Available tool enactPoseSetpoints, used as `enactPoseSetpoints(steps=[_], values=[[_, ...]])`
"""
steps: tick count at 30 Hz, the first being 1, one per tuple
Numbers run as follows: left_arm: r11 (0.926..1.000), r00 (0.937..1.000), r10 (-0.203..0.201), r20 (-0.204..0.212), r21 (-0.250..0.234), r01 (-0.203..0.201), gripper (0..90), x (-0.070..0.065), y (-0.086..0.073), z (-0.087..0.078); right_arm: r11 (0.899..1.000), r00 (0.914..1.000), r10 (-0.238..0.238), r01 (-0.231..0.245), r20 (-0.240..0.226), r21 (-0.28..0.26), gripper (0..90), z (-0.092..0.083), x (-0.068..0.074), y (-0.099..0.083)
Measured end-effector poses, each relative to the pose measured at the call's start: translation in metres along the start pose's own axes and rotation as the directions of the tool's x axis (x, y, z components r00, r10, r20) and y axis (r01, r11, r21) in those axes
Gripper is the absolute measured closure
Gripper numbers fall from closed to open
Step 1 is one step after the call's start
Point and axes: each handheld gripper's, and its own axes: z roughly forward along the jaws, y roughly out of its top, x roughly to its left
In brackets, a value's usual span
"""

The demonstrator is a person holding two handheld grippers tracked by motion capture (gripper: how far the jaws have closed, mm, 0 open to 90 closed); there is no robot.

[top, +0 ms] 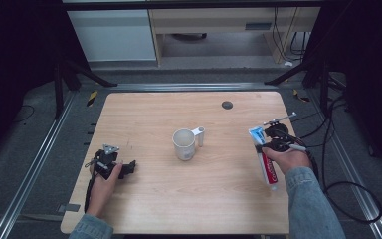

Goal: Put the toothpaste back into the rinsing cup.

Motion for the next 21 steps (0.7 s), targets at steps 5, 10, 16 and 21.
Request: enactPoseSetpoints(steps=[5, 10, 16, 21], values=[[1.0, 1.0, 0.001, 0.0, 0.0, -0.001, 0.0, 0.0001, 0.0001, 0.0, 1.0, 0.9999, -0.006, 0.006, 0.009, 0.007, 73.2, 0.0025, 0.0004, 0.0007], [1.0, 1.0, 0.002, 0.001, 0.001, -0.002, 0.0, 0.0001, 0.0003, 0.0002, 1.0, 0.9998, -0.015, 0.015, 0.015, -0.01, 73.2, 0.0017, 0.0018, 0.0031], [1.0, 1.0, 0.002, 0.001, 0.001, -0.002, 0.0, 0.0001, 0.0003, 0.0002, 0.999, 0.9997, -0.017, 0.017, 0.015, -0.027, 73.2, 0.0009, 0.0044, 0.0025], [1.0, 1.0, 0.002, 0.001, 0.001, -0.002, 0.0, 0.0001, 0.0004, 0.0003, 0.999, 0.9995, -0.023, 0.023, 0.02, -0.041, 73.2, 0.0011, 0.0084, 0.0005]])
